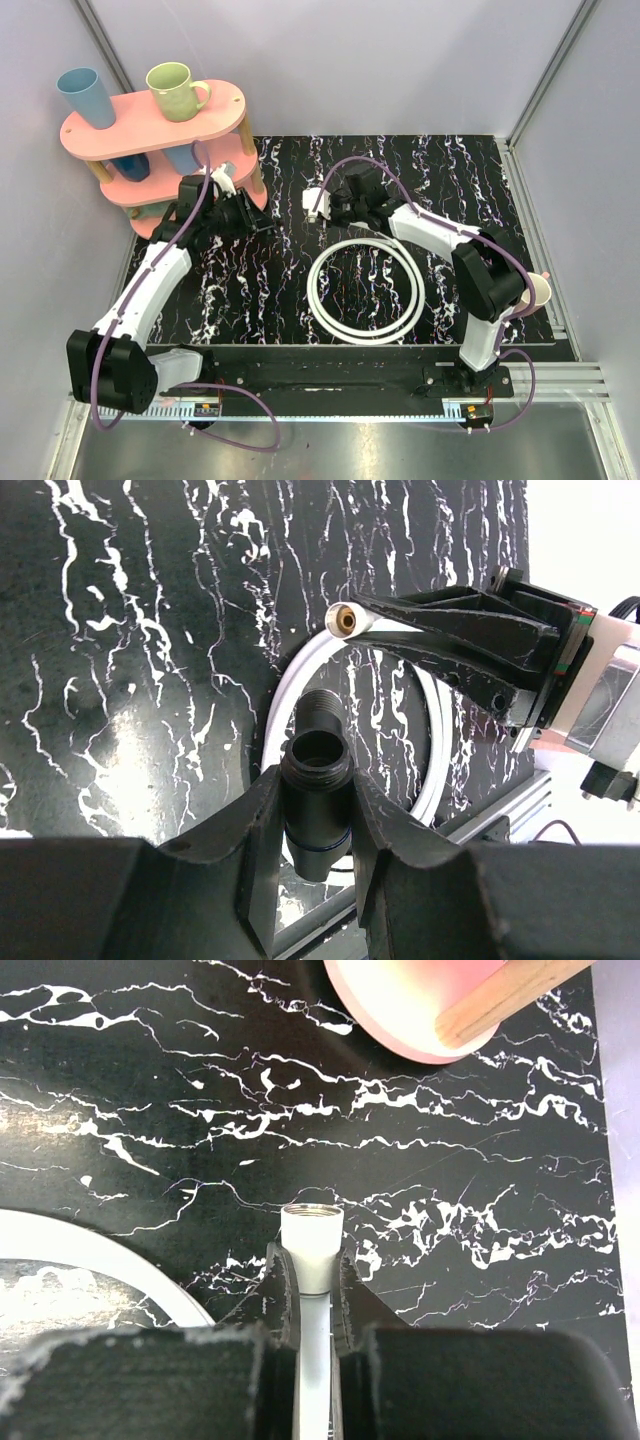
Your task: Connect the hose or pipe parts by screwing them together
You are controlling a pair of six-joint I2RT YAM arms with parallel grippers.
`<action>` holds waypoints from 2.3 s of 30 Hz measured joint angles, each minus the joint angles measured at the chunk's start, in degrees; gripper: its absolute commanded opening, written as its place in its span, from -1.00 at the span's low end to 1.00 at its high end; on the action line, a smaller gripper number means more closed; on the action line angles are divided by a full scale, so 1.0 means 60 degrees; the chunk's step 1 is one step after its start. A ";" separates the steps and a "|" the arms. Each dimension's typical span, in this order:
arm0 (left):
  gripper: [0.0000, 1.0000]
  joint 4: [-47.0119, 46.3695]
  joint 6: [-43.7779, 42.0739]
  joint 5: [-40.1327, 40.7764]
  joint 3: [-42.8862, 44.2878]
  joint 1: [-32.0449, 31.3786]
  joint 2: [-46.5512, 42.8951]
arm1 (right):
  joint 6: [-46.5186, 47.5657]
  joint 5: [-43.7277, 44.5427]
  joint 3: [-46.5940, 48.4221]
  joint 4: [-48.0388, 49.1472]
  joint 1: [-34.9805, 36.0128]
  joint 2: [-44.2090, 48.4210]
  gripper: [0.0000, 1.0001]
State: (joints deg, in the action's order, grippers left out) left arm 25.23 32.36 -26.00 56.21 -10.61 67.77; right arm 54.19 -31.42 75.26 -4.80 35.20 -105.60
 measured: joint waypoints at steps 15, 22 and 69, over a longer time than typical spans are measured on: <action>-1.00 -0.1614 -0.0408 -0.1920 -0.0321 0.0000 0.0222 | -0.0117 -0.0973 -0.0069 0.0364 -0.0029 0.1282 -1.00; -1.00 -0.1825 -0.0463 -0.2200 -0.0302 0.0000 0.0470 | -0.0120 -0.1217 -0.0069 0.0321 -0.0029 0.1341 -1.00; -1.00 -0.1898 -0.0463 -0.3712 0.0335 0.0040 0.1592 | -0.0361 -0.1443 -0.1177 0.1253 0.0186 0.1843 -1.00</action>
State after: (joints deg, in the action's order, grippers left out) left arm 13.85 29.58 -48.27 58.22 -10.37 77.32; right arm 52.03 -40.07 68.20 2.72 36.32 -94.54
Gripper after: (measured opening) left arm 0.322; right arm 0.082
